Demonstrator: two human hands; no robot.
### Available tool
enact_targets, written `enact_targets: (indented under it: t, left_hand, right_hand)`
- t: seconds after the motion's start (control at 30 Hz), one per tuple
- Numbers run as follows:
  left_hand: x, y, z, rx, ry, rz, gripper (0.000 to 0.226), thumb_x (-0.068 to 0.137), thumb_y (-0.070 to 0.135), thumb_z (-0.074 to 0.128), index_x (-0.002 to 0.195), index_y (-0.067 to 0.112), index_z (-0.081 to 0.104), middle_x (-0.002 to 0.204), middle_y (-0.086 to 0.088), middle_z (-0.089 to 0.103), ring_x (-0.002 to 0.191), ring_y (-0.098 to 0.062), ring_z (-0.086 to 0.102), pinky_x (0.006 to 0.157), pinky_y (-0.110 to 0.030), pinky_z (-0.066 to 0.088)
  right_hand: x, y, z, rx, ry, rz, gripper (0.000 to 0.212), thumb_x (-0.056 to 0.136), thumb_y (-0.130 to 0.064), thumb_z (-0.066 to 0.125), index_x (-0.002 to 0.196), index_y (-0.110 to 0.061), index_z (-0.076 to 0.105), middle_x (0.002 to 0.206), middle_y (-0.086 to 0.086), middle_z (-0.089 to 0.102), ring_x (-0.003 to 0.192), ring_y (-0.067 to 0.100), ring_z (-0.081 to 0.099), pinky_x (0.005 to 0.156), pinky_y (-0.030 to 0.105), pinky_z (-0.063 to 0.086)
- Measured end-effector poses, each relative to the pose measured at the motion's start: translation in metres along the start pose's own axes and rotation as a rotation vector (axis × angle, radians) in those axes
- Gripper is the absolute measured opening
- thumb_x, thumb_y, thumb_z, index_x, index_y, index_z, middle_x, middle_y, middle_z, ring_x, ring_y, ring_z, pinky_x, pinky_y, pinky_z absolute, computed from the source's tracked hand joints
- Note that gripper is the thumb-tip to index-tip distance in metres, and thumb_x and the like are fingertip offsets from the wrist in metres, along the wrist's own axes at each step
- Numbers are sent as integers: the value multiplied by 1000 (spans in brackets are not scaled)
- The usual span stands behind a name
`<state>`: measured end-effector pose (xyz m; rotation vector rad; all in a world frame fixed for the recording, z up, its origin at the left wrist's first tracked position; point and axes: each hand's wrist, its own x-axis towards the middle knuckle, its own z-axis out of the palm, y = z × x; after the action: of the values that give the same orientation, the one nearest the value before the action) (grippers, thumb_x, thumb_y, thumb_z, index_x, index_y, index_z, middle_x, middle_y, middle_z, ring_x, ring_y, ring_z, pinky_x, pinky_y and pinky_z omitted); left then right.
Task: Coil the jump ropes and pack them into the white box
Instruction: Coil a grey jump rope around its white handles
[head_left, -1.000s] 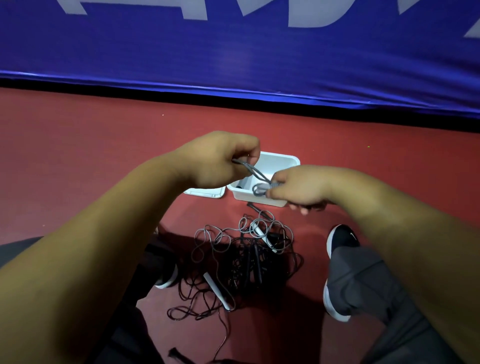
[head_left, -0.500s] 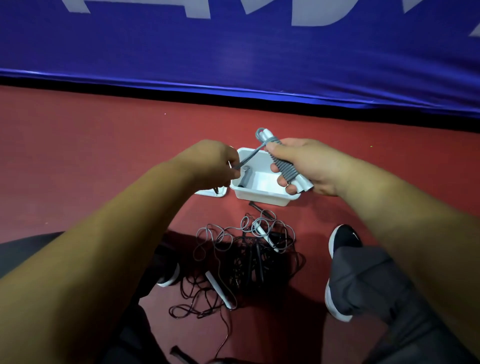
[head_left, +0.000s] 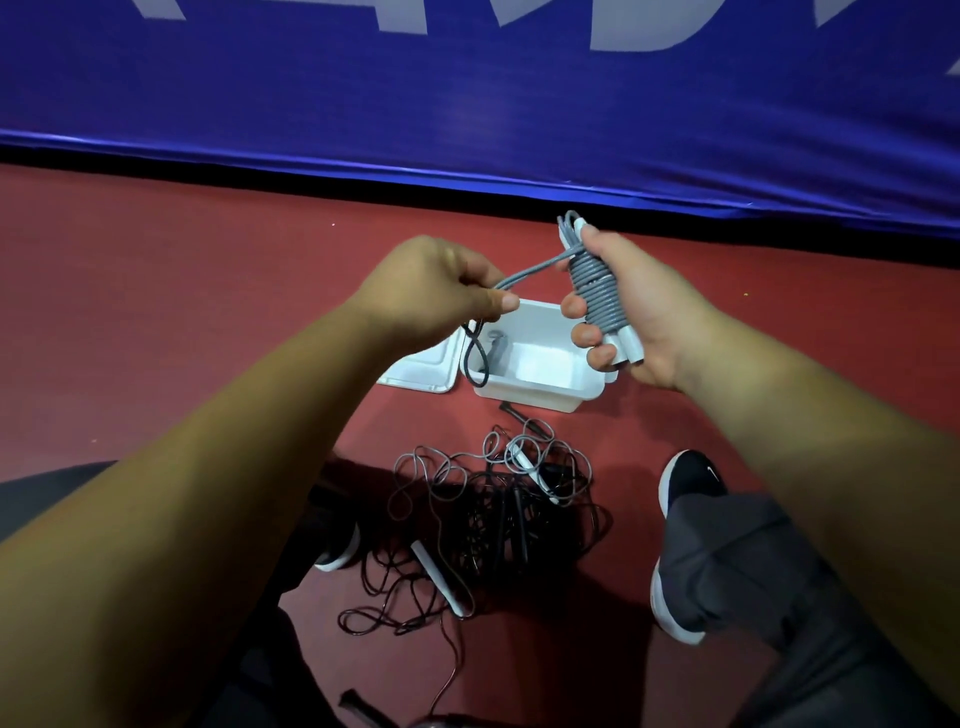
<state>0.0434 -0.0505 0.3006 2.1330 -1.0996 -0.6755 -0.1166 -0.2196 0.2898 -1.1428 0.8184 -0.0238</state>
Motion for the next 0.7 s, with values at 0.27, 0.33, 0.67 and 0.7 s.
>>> enact_targets:
  t: [0.27,0.33,0.67,0.7]
  left_hand:
    - [-8,9,9,-240,-33,117,9,97,21,75,94,12,76,75,-6,73,68,-8,66,66,-22,51]
    - [-10,12,11,-329,-85,121,10,98,16,74,99,6,76,84,-22,73,72,-19,74,71,-33,57]
    - [-8,2,15,313,-229,103,10,108,35,53,104,26,54,85,6,68,76,-11,61,66,-33,42]
    - [-8,0,17,309,-219,99,19,109,41,50,103,23,54,86,4,68,77,-15,60,67,-34,41]
  right_hand:
    - [4,4,-2,-65,57,70,47,97,-69,59,107,-23,66,68,-1,55,48,15,43,46,20,29]
    - [4,5,-2,-71,59,85,47,98,-68,59,107,-23,66,68,-1,55,47,15,44,46,20,30]
    - [1,-6,-9,-79,24,92,44,96,-65,60,102,-21,59,69,-3,53,47,13,41,44,19,29]
    - [1,-7,-10,-73,18,90,43,97,-64,59,101,-22,59,69,-3,52,47,13,40,44,19,28]
